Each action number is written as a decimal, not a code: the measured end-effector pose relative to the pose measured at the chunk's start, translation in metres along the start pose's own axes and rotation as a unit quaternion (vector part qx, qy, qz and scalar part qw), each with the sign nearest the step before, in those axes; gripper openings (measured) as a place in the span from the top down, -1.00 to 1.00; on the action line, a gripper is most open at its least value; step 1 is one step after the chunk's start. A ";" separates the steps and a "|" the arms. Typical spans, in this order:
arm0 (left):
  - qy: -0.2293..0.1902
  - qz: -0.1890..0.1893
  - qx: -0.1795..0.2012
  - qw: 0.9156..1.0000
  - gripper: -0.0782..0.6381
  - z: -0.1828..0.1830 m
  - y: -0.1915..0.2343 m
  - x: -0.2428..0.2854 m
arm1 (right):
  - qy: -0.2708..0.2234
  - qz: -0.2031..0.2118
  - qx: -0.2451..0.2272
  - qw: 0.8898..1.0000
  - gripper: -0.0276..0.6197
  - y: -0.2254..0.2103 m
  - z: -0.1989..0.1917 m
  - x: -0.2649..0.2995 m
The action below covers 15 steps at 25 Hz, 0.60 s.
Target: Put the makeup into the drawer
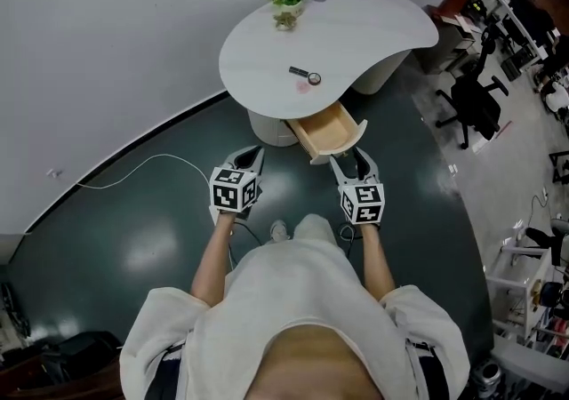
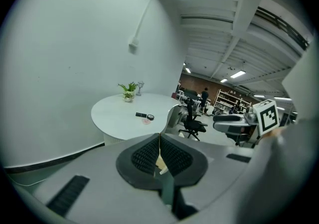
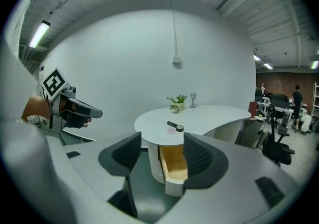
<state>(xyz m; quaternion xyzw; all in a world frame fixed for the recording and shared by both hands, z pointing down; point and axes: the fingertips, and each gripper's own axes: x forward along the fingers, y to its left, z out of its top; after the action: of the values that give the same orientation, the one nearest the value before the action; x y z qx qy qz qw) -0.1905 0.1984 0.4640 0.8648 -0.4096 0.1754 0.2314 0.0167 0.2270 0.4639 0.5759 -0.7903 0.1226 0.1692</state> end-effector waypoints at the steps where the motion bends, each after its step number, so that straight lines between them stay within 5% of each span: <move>1: 0.002 -0.001 0.000 1.000 0.75 0.001 0.002 0.004 | 0.002 0.000 0.001 1.000 0.15 -0.002 0.000 0.004; 15: 0.024 -0.004 -0.004 1.000 0.75 0.050 0.030 0.111 | 0.011 0.017 0.006 1.000 0.17 -0.068 0.020 0.105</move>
<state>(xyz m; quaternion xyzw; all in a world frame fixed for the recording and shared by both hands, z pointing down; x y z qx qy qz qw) -0.1416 0.0855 0.4848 0.8610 -0.4015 0.1931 0.2454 0.0494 0.1075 0.4885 0.5619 -0.7975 0.1363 0.1723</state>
